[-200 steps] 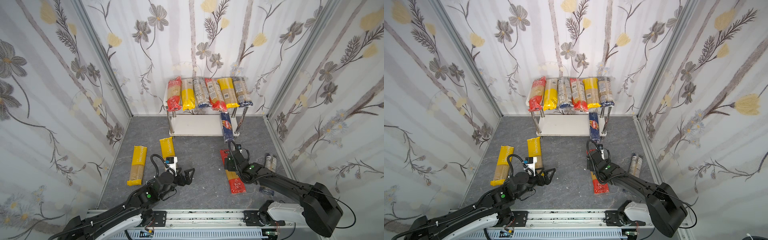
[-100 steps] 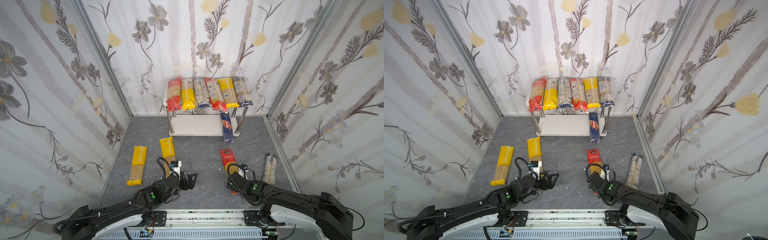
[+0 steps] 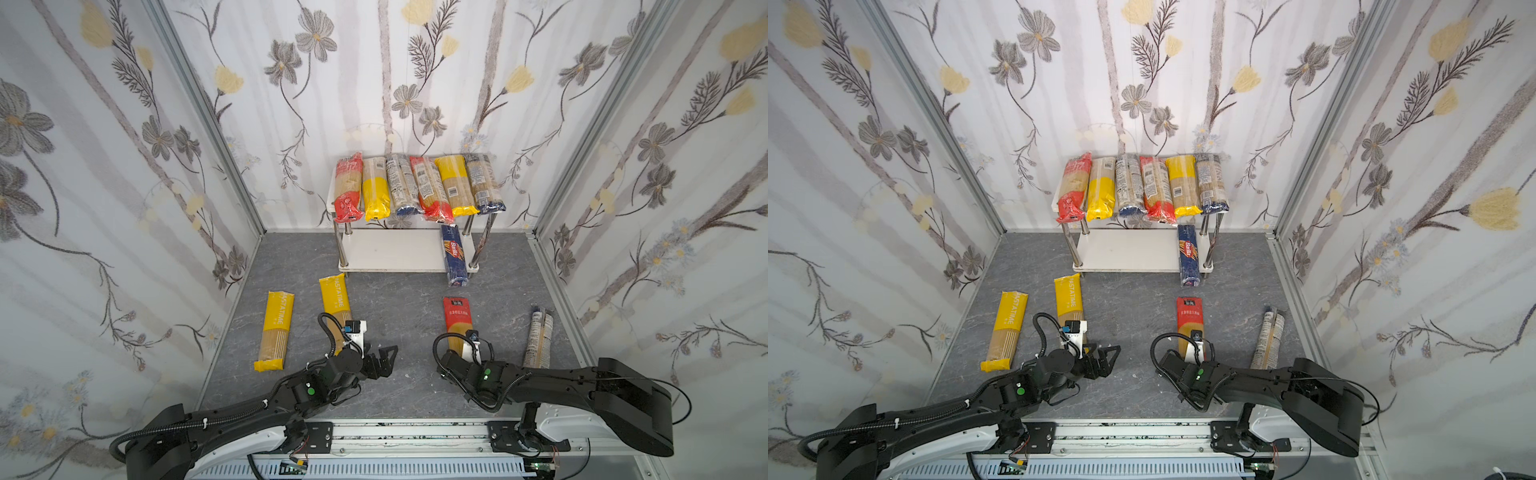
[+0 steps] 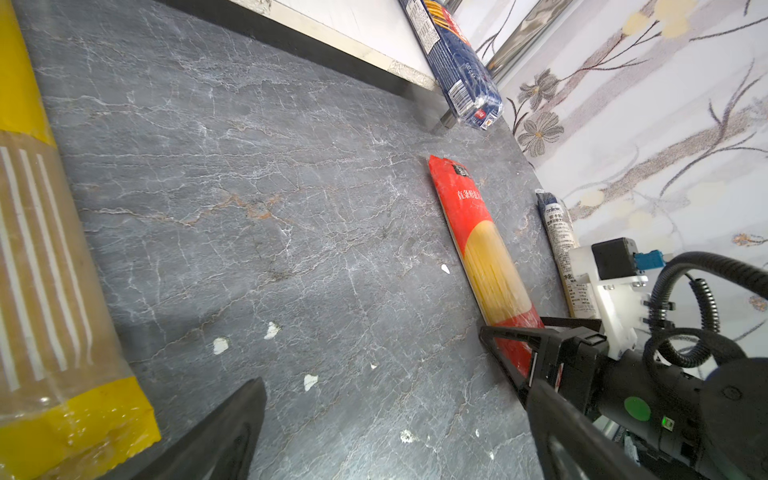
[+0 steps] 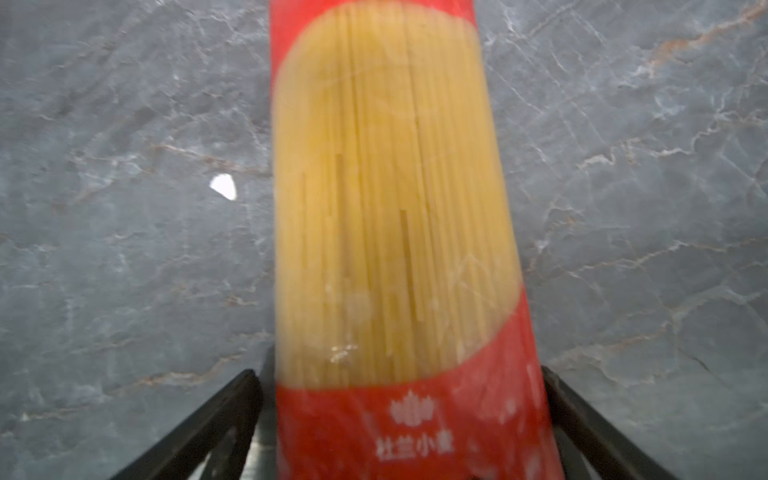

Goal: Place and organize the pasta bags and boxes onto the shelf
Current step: 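Lower the right gripper onto the red-and-yellow spaghetti bag and close it, then lift the red-and-yellow bag upright with the right gripper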

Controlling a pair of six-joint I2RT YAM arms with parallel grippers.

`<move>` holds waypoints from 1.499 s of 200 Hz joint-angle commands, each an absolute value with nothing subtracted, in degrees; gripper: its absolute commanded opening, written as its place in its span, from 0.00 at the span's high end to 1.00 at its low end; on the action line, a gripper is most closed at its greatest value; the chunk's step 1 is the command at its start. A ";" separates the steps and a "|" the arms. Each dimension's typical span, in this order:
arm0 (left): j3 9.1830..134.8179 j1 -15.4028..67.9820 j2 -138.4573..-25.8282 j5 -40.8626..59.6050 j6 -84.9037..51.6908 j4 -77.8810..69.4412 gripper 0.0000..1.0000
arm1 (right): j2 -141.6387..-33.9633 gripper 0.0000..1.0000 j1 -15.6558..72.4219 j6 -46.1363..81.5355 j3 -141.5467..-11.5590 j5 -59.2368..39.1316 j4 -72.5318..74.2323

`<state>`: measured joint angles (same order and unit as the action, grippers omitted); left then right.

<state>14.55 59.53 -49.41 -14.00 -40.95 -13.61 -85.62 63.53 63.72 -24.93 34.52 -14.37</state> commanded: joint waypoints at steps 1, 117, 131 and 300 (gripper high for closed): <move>15.42 59.59 -50.13 -13.81 -40.02 -15.38 0.00 | -90.41 0.00 65.46 68.18 -26.27 26.94 -10.96; 12.88 59.59 -40.47 -15.02 -40.52 -12.63 0.00 | -103.89 0.55 73.82 72.34 -24.97 28.75 -7.00; 12.92 59.58 -39.76 -15.38 -40.52 -12.23 0.00 | -104.97 0.59 74.25 72.89 -25.77 29.18 -8.46; 12.54 59.59 -37.98 -17.39 -39.90 -11.67 0.00 | -94.73 0.75 76.68 60.49 -35.49 31.16 -12.79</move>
